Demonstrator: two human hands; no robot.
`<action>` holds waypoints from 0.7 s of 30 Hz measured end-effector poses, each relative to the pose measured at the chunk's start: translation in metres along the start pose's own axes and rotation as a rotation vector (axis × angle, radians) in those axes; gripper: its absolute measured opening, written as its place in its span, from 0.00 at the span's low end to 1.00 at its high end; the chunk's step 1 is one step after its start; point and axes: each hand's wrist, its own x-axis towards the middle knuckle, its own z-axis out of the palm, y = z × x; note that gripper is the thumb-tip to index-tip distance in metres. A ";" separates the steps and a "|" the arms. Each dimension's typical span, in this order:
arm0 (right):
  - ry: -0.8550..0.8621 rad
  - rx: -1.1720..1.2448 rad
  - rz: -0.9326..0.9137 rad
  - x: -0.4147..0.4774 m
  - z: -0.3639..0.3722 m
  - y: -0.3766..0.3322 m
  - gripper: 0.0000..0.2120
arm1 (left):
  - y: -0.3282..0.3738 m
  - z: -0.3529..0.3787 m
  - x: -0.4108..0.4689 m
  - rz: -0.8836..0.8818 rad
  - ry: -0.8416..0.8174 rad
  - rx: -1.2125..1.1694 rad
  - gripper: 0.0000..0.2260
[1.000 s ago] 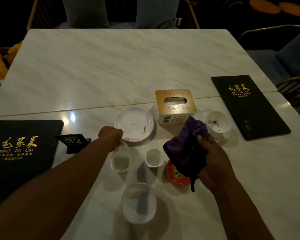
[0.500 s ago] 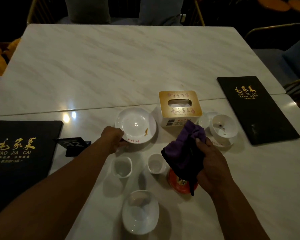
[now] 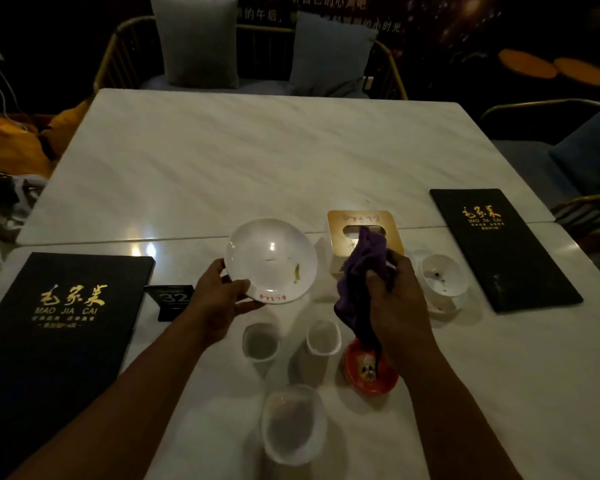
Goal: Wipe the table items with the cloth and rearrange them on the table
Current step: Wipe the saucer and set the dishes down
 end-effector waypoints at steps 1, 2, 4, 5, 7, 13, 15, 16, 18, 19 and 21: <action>0.010 -0.106 -0.100 -0.002 0.004 -0.005 0.15 | 0.001 -0.001 -0.011 0.015 -0.032 0.004 0.29; 0.021 -0.203 -0.192 -0.002 0.008 -0.009 0.16 | 0.002 -0.001 -0.023 0.030 -0.064 0.011 0.29; 0.022 -0.359 -0.325 -0.004 0.020 -0.014 0.16 | 0.002 0.001 -0.045 0.059 -0.129 0.026 0.28; 0.008 -0.414 -0.356 -0.007 0.026 -0.015 0.15 | 0.001 0.003 -0.055 0.071 -0.156 0.032 0.28; 0.011 -0.560 -0.404 -0.011 0.040 -0.011 0.15 | -0.002 0.005 -0.073 0.092 -0.192 0.035 0.27; 0.074 -0.593 -0.364 -0.036 0.061 0.000 0.16 | -0.013 -0.003 -0.107 0.130 -0.270 0.076 0.25; 0.027 -0.530 -0.346 -0.049 0.067 -0.009 0.15 | -0.015 -0.005 -0.116 0.139 -0.319 0.118 0.24; -0.019 -0.571 -0.394 -0.055 0.070 -0.015 0.15 | -0.015 -0.006 -0.120 0.138 -0.342 0.135 0.24; -0.229 -0.661 -0.530 -0.067 0.073 -0.025 0.16 | -0.016 -0.011 -0.124 0.129 -0.355 0.117 0.22; -0.361 -0.716 -0.582 -0.073 0.071 -0.029 0.17 | -0.015 -0.015 -0.124 0.128 -0.350 0.098 0.21; -0.545 -0.861 -0.647 -0.079 0.059 -0.038 0.17 | -0.013 -0.021 -0.125 0.134 -0.355 0.102 0.22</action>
